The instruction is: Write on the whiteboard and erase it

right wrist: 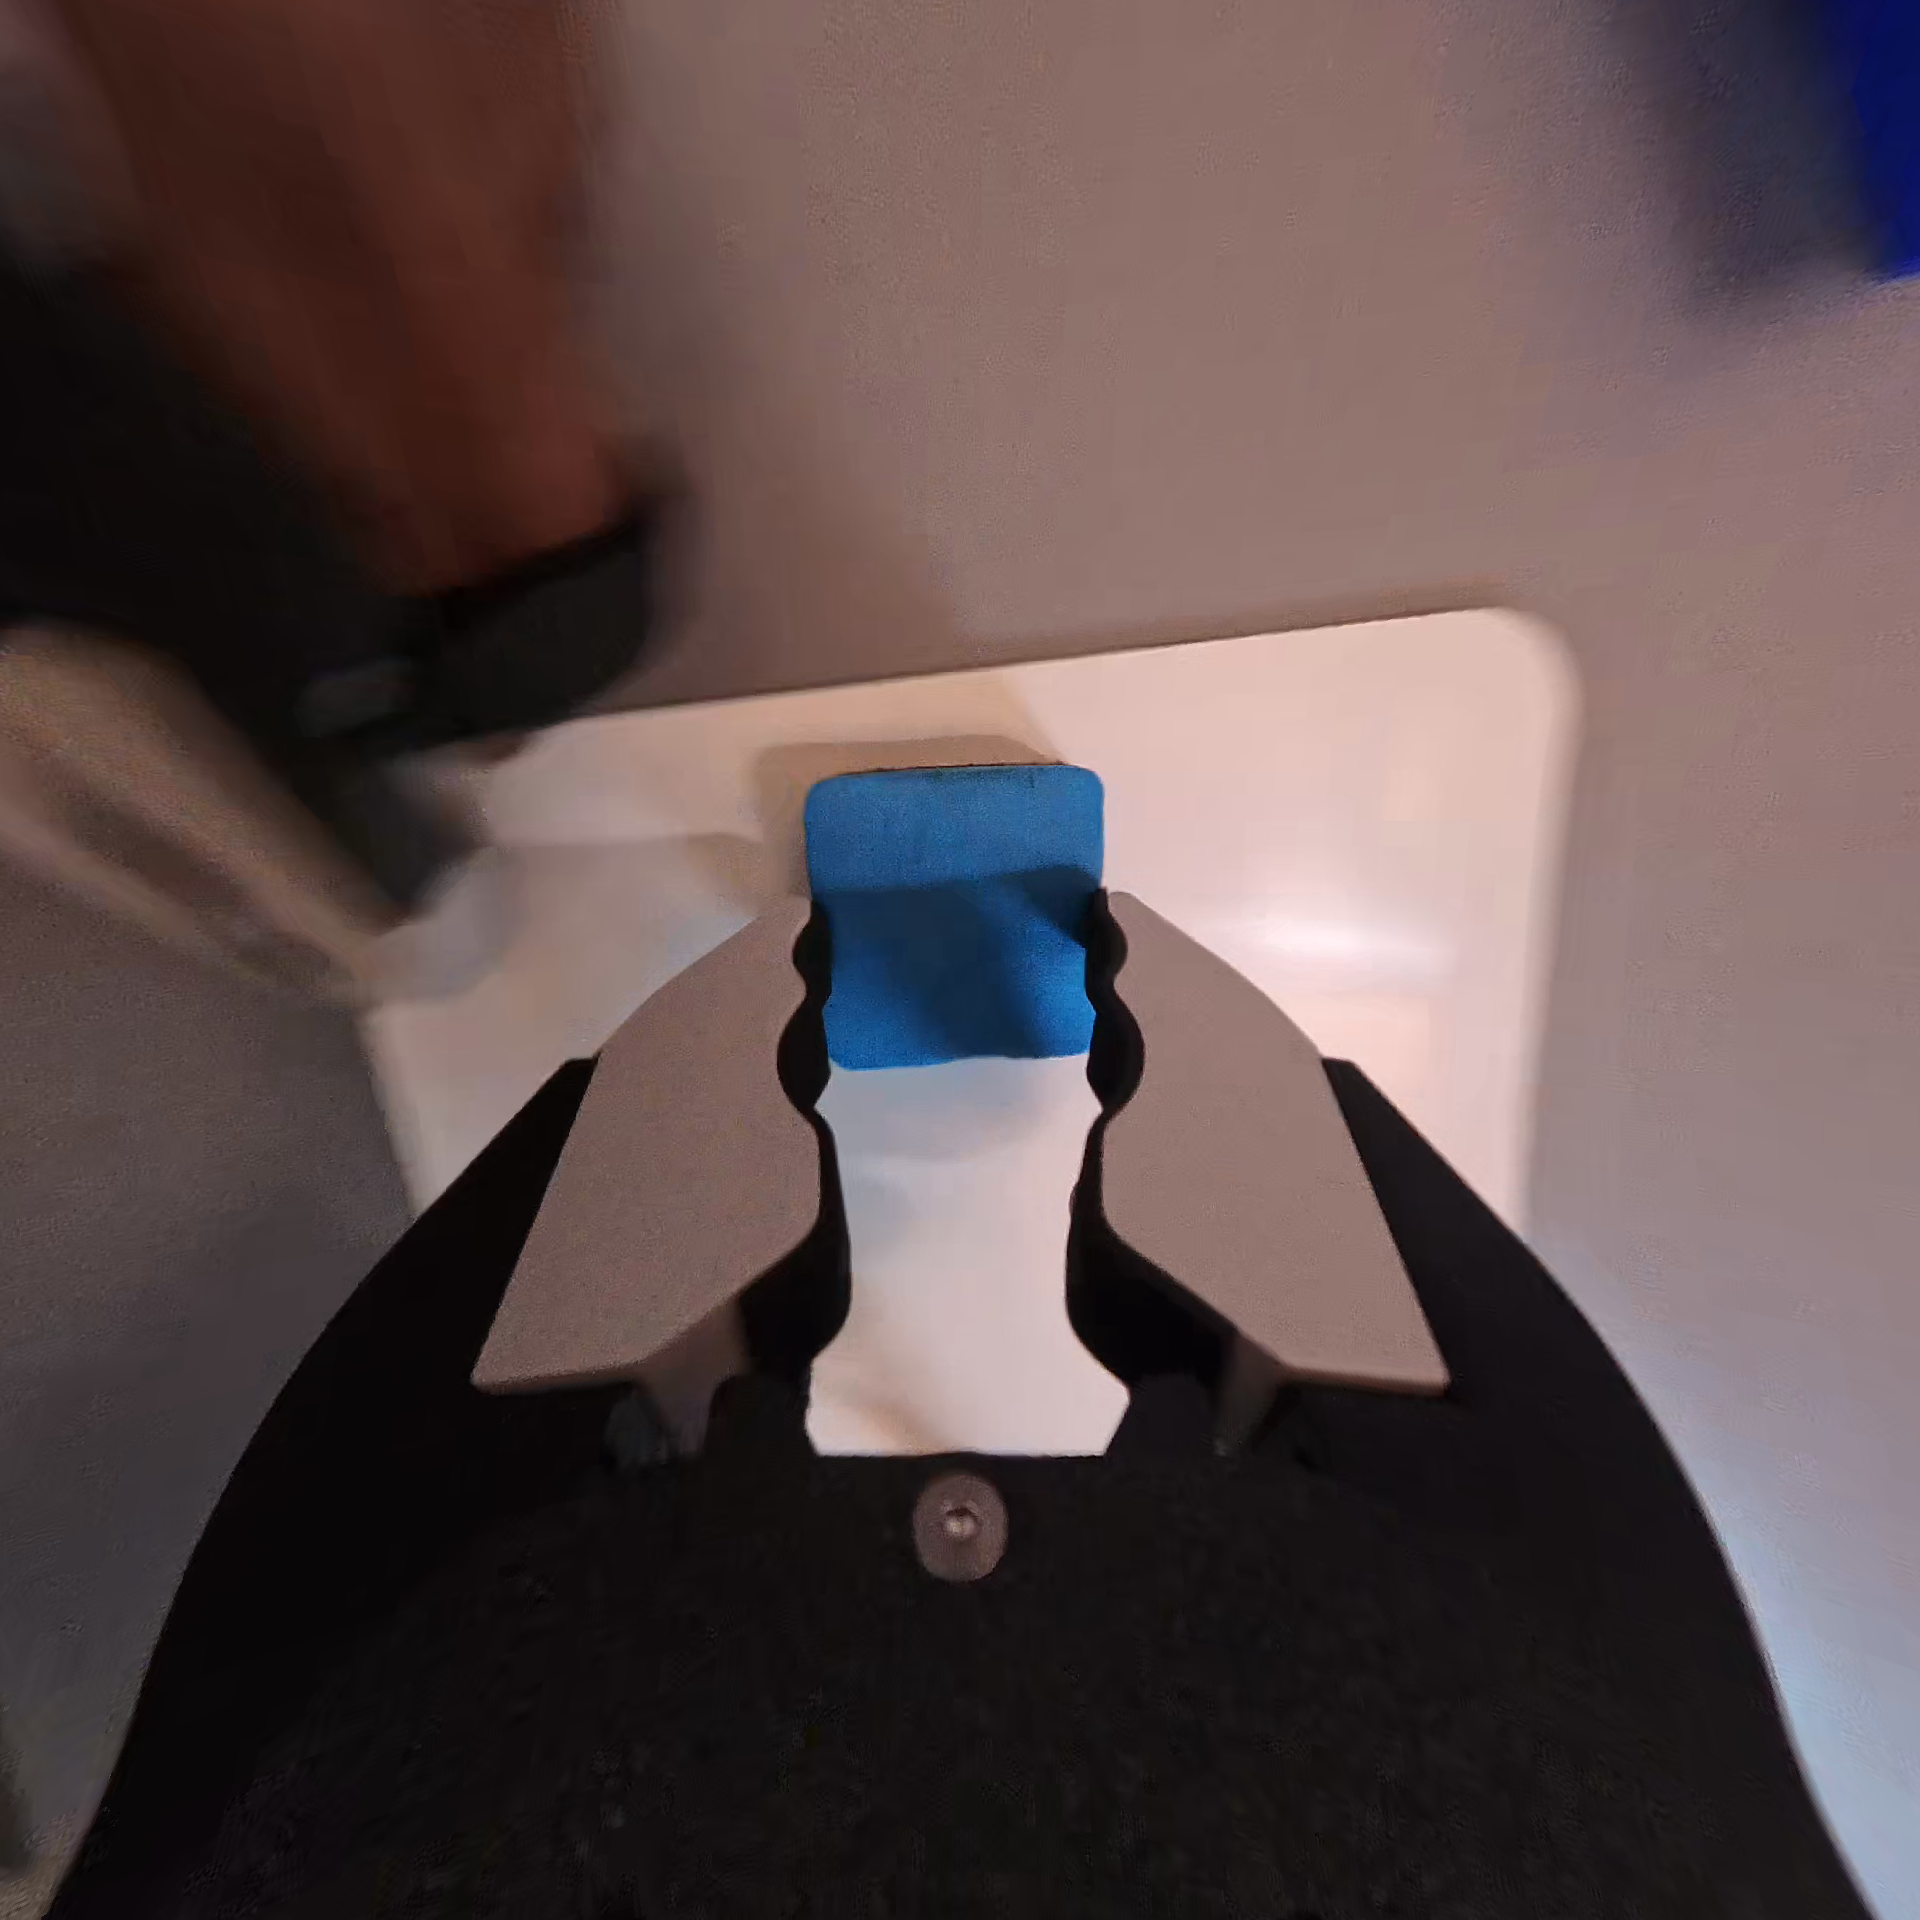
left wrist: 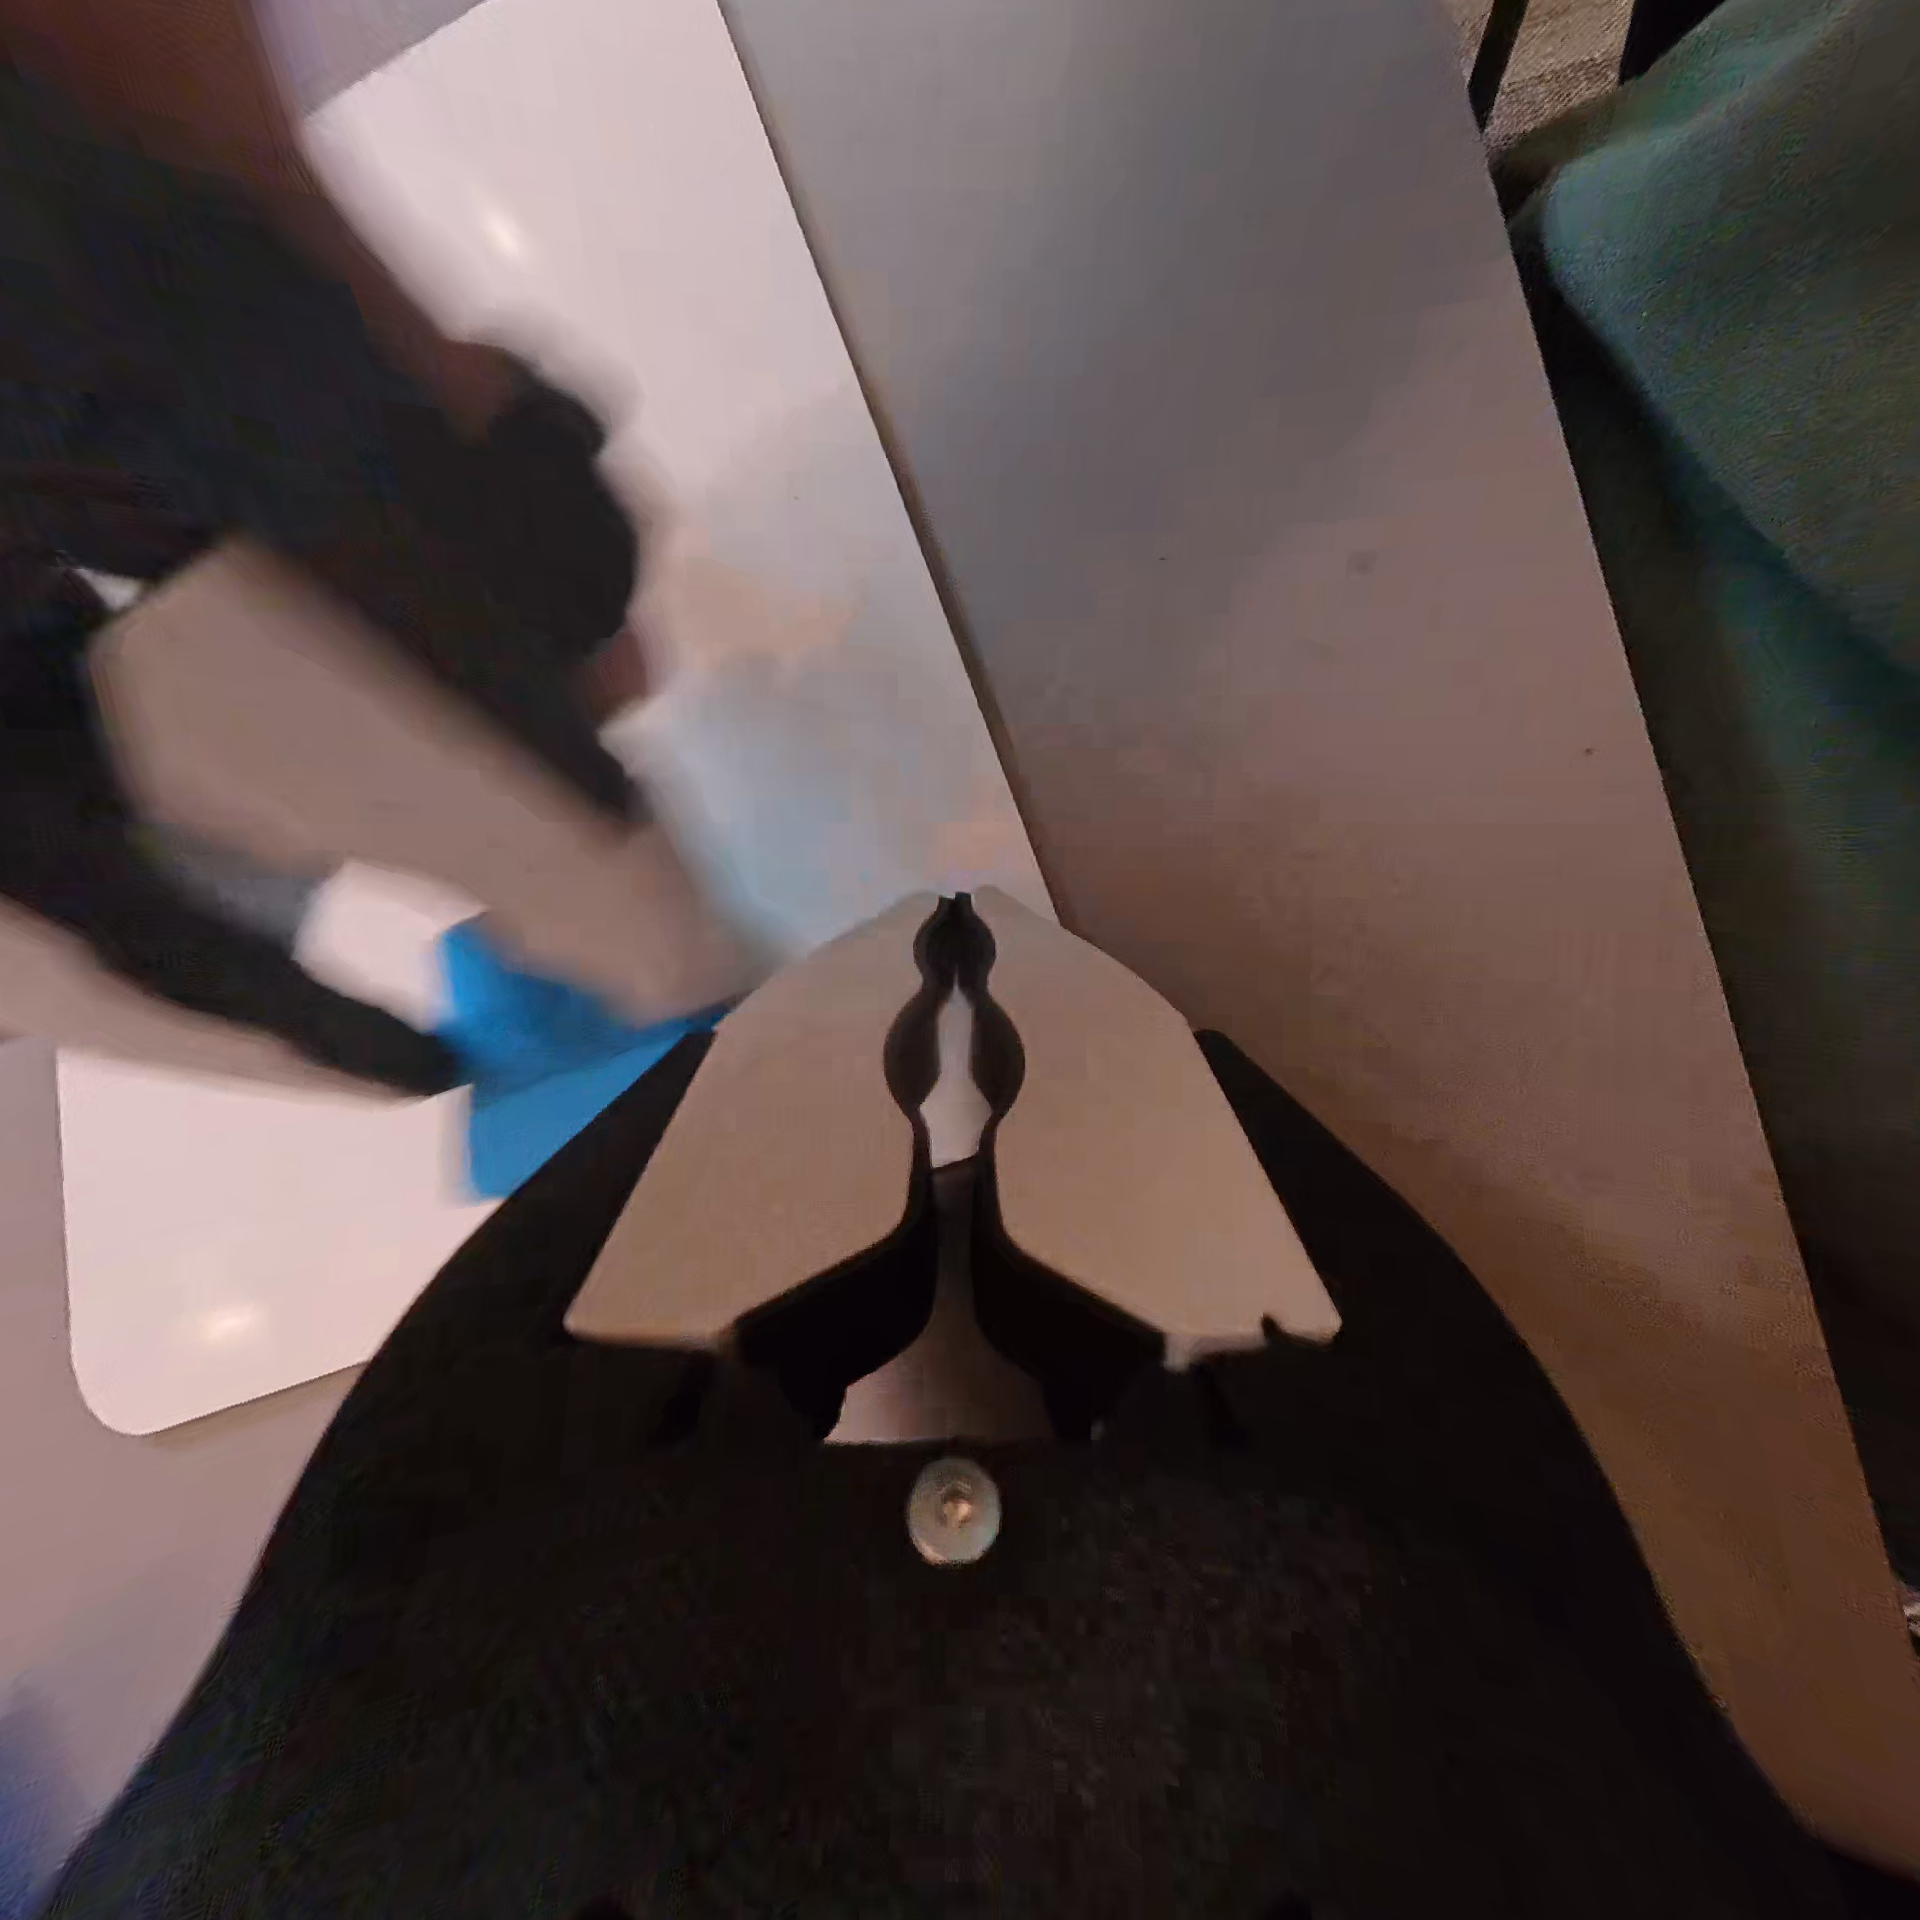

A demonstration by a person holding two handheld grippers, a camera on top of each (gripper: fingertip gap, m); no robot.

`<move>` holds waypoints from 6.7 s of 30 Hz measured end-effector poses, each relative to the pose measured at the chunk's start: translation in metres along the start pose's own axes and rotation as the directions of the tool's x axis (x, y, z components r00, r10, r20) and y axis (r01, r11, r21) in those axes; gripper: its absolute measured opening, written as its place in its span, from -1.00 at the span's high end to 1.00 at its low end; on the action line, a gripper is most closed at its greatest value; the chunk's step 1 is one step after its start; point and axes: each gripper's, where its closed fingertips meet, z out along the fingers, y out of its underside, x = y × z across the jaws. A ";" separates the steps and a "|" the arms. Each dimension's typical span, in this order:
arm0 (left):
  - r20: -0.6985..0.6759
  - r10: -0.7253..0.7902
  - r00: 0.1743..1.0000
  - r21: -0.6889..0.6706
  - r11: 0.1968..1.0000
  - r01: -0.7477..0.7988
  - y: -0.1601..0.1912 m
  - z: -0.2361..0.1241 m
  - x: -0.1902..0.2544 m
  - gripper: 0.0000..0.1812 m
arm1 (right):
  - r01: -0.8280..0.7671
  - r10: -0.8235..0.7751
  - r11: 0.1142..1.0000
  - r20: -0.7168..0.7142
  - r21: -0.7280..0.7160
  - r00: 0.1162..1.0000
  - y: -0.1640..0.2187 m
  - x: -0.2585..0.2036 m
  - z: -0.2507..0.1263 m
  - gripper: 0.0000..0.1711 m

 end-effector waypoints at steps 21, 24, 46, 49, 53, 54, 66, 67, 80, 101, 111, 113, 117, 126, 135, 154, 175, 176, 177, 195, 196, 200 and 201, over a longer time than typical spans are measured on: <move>-0.009 -0.013 1.000 0.010 1.000 0.013 0.000 0.000 0.000 0.99 | -0.298 0.297 0.955 -0.107 0.007 0.949 0.078 0.069 -0.023 0.44; -0.017 -0.016 1.000 0.009 1.000 0.016 0.000 0.000 0.000 0.99 | -0.168 0.165 0.984 -0.061 -0.062 0.984 0.090 -0.025 -0.031 0.44; -0.015 -0.018 1.000 0.007 1.000 0.019 0.000 0.000 0.001 1.00 | -0.761 0.725 0.649 -0.324 0.026 0.607 0.250 0.119 -0.078 0.43; -0.019 -0.031 0.999 0.008 0.999 0.031 0.001 -0.001 0.000 1.00 | -0.768 0.726 0.635 -0.400 0.079 0.559 0.245 0.154 -0.080 0.43; -0.049 -0.077 0.996 0.009 0.997 0.077 0.002 -0.002 0.000 1.00 | -0.851 0.816 0.507 -0.392 0.134 0.425 0.264 0.179 -0.085 0.43; -0.063 -0.094 0.994 0.022 0.995 0.096 0.001 -0.003 0.000 1.00 | -0.871 0.835 0.479 -0.361 0.109 0.414 0.267 0.175 -0.079 0.40; 0.424 -0.380 0.822 0.160 0.925 0.345 0.044 -0.190 -0.158 0.48 | -0.395 0.652 0.738 -0.431 0.547 0.624 0.181 0.105 -0.147 0.06; 0.485 -0.330 0.810 0.054 0.936 0.348 0.063 -0.210 -0.172 0.44 | -0.383 0.638 0.748 -0.427 0.542 0.641 0.182 0.096 -0.145 0.07; -0.112 -0.241 0.964 -0.936 0.351 -0.021 0.265 -0.212 -0.162 0.54 | -0.375 0.588 0.777 -0.372 0.505 0.718 0.189 0.048 -0.112 0.18; -0.121 0.154 0.981 -0.294 0.938 -0.184 -0.053 -0.017 -0.119 0.80 | 0.192 0.163 0.804 -0.519 0.563 0.839 0.028 0.013 -0.106 0.96; -0.081 0.090 0.993 -0.179 0.979 -0.103 -0.058 -0.022 -0.120 0.80 | 0.183 0.206 0.705 -0.445 0.685 0.871 0.052 0.004 -0.130 0.44; -0.095 0.090 0.991 -0.160 0.982 -0.105 -0.063 -0.018 -0.115 0.80 | 0.194 0.175 0.736 -0.459 0.649 0.871 0.048 0.004 -0.115 0.65; -0.054 0.134 0.990 -0.077 0.987 -0.138 -0.076 -0.011 -0.117 0.79 | 0.215 0.185 0.718 -0.479 0.662 0.858 0.047 0.004 -0.117 0.77; 0.048 -0.020 0.999 0.317 0.948 0.004 -0.093 -0.042 -0.124 0.70 | 0.025 0.261 0.413 -0.145 0.910 0.954 0.056 -0.001 -0.161 0.76; -0.060 -0.109 0.992 0.377 0.918 0.123 -0.086 -0.045 -0.106 0.81 | 0.031 0.211 0.469 -0.146 0.883 0.966 0.046 -0.012 -0.145 0.76; -0.244 -0.158 0.957 0.310 0.922 0.231 -0.075 -0.020 -0.081 0.81 | 0.040 0.120 0.676 -0.163 0.736 0.979 0.037 -0.026 -0.085 0.45; -0.225 -0.193 0.955 0.422 0.864 0.274 -0.072 -0.026 -0.066 0.81 | -0.127 0.169 0.590 0.033 0.797 0.985 0.025 -0.040 -0.086 0.63; -0.236 -0.204 0.950 0.440 0.850 0.291 -0.073 -0.029 -0.066 0.81 | -0.135 0.167 0.582 0.044 0.802 0.985 0.023 -0.039 -0.087 0.63; -0.238 -0.216 0.947 0.460 0.834 0.306 -0.074 -0.032 -0.068 0.81 | -0.132 0.165 0.585 0.042 0.801 0.985 0.022 -0.038 -0.088 0.63; -0.017 -0.461 0.887 0.476 0.777 0.412 0.003 -0.078 -0.107 0.82 | -0.190 0.292 0.772 -0.072 0.606 0.954 0.058 0.019 -0.081 0.61; -0.007 -0.469 0.883 0.463 0.781 0.419 0.009 -0.075 -0.108 0.82 | -0.175 0.275 0.804 -0.095 0.569 0.957 0.053 0.022 -0.076 0.61; 0.048 -0.434 0.900 0.414 0.829 0.377 0.025 -0.069 -0.103 0.82 | -0.117 0.179 0.921 -0.138 0.372 0.974 0.038 0.027 -0.051 0.61; 0.052 -0.420 0.906 0.404 0.838 0.365 0.027 -0.068 -0.100 0.82 | -0.108 0.160 0.937 -0.135 0.333 0.978 0.035 0.028 -0.046 0.61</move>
